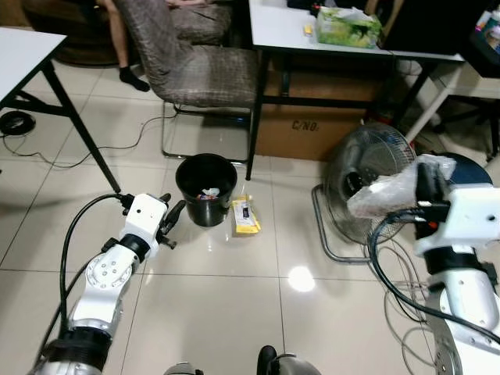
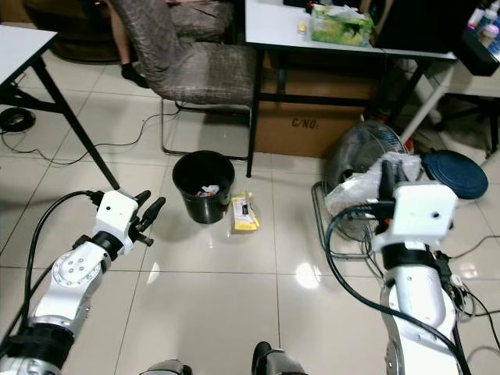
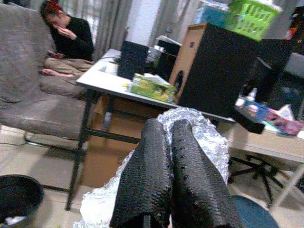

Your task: Picking trash to rubbish bin

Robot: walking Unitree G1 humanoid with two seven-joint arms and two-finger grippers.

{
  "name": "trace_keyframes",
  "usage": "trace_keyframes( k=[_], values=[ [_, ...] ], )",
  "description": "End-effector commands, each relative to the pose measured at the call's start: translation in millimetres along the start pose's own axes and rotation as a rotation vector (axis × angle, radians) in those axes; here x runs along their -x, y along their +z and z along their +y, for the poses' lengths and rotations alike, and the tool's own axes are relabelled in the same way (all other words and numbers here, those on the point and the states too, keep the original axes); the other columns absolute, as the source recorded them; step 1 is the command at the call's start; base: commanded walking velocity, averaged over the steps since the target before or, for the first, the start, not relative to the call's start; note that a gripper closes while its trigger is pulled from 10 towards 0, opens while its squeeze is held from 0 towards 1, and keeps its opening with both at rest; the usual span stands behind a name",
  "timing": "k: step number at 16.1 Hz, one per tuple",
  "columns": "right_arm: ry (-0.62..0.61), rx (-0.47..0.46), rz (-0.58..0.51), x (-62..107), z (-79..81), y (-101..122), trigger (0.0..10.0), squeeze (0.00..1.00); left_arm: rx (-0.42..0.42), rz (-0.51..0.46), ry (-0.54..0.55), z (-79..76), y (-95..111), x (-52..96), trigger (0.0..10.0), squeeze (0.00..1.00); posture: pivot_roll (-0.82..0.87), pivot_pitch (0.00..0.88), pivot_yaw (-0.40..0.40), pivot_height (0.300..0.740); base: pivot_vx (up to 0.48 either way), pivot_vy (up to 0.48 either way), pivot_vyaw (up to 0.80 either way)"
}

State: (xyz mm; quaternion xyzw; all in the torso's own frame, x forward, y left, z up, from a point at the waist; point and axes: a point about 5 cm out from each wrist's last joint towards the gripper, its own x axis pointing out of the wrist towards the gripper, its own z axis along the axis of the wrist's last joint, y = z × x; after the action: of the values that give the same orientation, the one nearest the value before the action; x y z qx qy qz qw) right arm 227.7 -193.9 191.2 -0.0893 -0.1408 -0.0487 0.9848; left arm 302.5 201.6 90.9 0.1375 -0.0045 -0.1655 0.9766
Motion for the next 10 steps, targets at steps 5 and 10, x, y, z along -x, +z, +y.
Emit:
trace_keyframes(
  k=[5,10],
  values=[
    [0.063,-0.030,-0.014,-7.9,12.3,4.3,10.0,0.00,0.011,-0.158,0.000,-14.9,31.5,-6.6,10.0,0.00,0.19,0.139,-0.075,0.740,0.000,0.000,0.00],
    [-0.020,-0.055,0.022,5.9,15.2,-2.1,10.0,0.00,0.003,-0.182,0.014,-21.8,42.9,-7.8,10.0,0.00,0.18,0.153,-0.077,0.740,0.000,0.000,0.00]
  ],
)
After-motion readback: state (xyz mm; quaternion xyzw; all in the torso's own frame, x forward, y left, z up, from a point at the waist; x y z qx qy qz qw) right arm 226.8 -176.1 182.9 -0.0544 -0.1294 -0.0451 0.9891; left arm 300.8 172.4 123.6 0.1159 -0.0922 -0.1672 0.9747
